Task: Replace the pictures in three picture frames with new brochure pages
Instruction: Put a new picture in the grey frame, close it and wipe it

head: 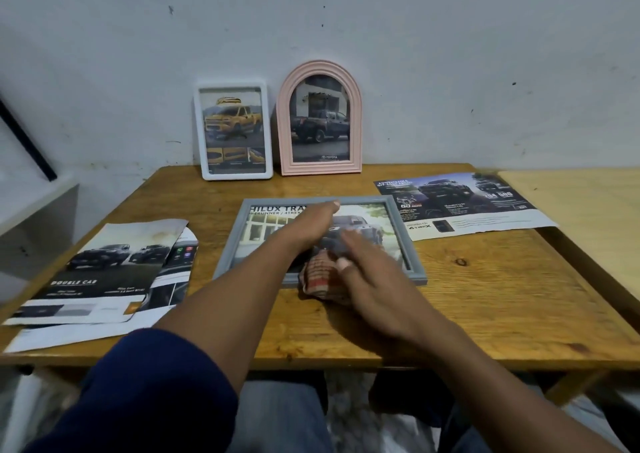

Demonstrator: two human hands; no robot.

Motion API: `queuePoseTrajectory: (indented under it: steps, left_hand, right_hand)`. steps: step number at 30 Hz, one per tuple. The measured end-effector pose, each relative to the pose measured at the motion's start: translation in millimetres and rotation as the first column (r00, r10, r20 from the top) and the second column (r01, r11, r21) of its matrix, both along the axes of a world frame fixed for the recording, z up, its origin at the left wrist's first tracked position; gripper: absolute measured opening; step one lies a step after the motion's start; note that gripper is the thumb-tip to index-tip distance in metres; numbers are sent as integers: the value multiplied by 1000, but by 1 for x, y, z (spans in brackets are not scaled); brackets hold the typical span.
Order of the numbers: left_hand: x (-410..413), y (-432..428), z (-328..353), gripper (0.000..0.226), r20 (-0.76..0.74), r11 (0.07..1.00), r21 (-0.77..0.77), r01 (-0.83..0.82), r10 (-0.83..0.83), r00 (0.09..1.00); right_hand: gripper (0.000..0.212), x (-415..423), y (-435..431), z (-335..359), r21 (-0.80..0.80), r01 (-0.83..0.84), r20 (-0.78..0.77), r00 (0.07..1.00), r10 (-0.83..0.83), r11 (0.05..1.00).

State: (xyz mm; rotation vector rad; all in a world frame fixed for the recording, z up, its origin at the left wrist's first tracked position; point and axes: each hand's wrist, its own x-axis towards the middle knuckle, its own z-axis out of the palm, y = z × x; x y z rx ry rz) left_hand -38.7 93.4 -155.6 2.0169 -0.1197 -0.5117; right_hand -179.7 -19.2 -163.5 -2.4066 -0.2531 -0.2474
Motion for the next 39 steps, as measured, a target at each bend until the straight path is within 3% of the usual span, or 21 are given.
queuePoseTrajectory:
  steps: [1,3,4,7,10,12,15,22,25,30,39]
  left_hand:
    - [-1,4,2,61,49,999,-50,-9,12,999]
    - [-7,13,6,54,278,1000,1,19,-18,960]
    - [-16,16,8,55,380,997,58,44,-63,923]
    - [-54,21,5,67,480,950,261,175,-284,830]
    - [-85,22,-10,68,466,769,587,254,-577,671]
    - [-90,30,-18,63,465,702,685,197,-629,623]
    - [-85,54,-20,57,472,707,699,113,-574,669]
    - [-78,137,-30,68,516,691,716,-99,-429,741]
    - [-70,147,-31,58,520,695,704,-148,-362,774]
    - [-37,137,-21,58,405,679,723,-130,-264,875]
    - [51,105,-18,63,334,692,710,-131,-167,927]
  right_hand:
    - [48,1,-10,7,129,57,39,997,-63,990]
    - [44,11,-31,17,232,198,139,962,-234,952]
    - [41,19,-39,20,220,255,156,943,-292,941]
    - [41,43,-49,13,158,315,98,938,-332,936]
    - [59,54,-46,-6,16,295,17,955,-296,955]
    - [61,60,-46,-20,-101,290,7,957,-291,952]
    - [52,59,-47,-22,-202,278,27,960,-279,939]
    - [65,65,-48,-29,-412,180,10,981,-194,893]
    - [67,68,-50,-30,-460,149,-8,985,-172,876]
    - [73,69,-51,-33,-481,131,-6,988,-153,867]
    - [86,69,-53,-36,-512,122,15,991,-133,850]
